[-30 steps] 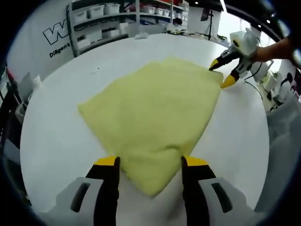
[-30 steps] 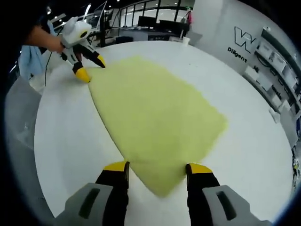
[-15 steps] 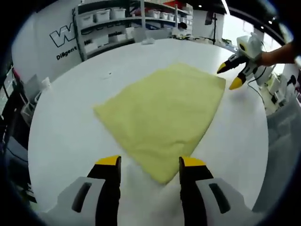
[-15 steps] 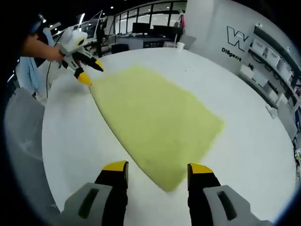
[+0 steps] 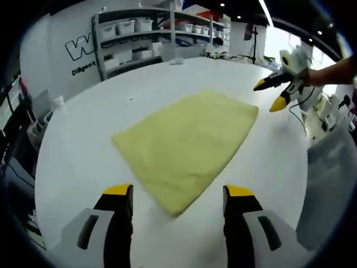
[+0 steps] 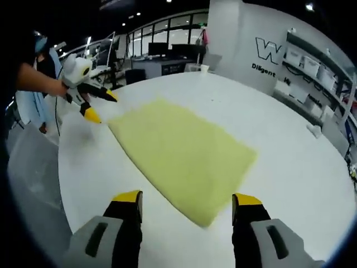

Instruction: Fold the garment on the visible template until the final outline fits inside the template.

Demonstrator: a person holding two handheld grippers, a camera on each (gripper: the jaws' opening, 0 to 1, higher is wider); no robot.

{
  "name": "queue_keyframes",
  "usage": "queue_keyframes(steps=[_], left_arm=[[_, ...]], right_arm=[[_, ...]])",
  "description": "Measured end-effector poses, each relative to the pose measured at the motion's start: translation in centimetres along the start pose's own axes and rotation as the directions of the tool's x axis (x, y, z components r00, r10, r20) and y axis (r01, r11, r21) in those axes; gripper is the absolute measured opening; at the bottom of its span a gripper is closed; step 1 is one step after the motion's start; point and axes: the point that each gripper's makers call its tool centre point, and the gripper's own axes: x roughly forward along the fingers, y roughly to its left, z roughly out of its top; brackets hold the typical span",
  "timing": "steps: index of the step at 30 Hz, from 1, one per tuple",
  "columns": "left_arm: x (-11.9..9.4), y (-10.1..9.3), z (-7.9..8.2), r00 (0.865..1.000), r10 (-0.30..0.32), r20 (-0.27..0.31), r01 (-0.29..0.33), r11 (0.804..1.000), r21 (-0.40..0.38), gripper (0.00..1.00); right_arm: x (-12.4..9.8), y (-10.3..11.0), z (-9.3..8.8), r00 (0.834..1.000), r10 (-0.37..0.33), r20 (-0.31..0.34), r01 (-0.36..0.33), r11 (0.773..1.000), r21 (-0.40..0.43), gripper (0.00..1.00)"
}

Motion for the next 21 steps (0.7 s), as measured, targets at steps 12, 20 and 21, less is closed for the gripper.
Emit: queue_keyframes(steps=[12, 20, 21], left_arm=[[-1.8, -1.5, -0.3, 0.997, 0.026, 0.077, -0.019, 0.996, -0.090, 0.83], [-3.1, -2.8, -0.8, 0.994, 0.048, 0.095, -0.038, 0.993, -0.108, 0.88], [-3.3, -2.9, -0.9, 0.994, 0.052, 0.093, -0.042, 0.994, -0.103, 0.88]], right_arm=[[-2.0, 1.6, -0.8, 0.997, -0.049, 0.061, 0.044, 0.996, 0.078, 0.80], [-3.6, 2.2, -0.8, 0.990, -0.087, 0.110, 0.071, 0.987, 0.141, 0.88], [-3.7, 2.4, -0.8, 0.989, -0.089, 0.114, 0.072, 0.987, 0.145, 0.89]])
